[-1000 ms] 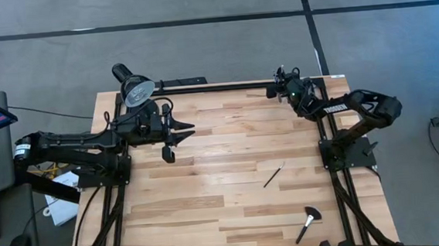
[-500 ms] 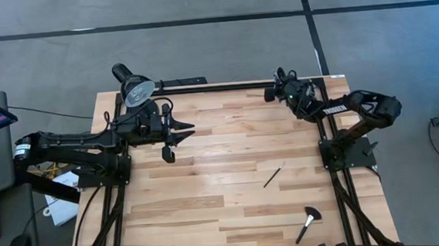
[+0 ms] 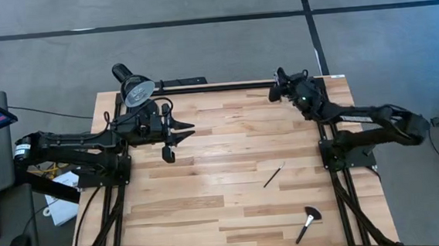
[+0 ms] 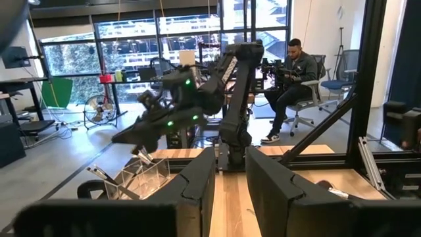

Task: Sort items
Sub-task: Put the highlighter brush into the transparent organizer

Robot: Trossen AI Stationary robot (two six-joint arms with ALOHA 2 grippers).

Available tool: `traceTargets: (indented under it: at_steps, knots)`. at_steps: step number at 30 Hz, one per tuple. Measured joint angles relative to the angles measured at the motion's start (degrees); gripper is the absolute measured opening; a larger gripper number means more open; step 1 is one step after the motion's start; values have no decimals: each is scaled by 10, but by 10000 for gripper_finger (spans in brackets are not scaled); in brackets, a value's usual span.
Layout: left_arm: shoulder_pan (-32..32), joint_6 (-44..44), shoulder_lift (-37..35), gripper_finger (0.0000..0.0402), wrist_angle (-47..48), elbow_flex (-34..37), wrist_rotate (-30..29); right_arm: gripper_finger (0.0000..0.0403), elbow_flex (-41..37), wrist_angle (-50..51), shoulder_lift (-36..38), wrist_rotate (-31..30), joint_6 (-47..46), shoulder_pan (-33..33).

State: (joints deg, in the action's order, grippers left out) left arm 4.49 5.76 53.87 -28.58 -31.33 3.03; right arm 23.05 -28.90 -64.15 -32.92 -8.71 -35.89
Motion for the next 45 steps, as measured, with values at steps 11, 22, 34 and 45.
traceTargets:
  at_steps: [11,22,34,45]
  knots:
    - [0,0,0,83,-7,0,0,62,0,172,156,-1,-15,145]
    - [0,0,0,83,-10,0,0,60,0,248,129,-27,-115,325]
    - [0,-1,0,83,-9,0,0,60,140,493,5,-47,-289,467]
    - [0,-3,0,83,-8,0,0,60,278,671,-87,16,-471,532]
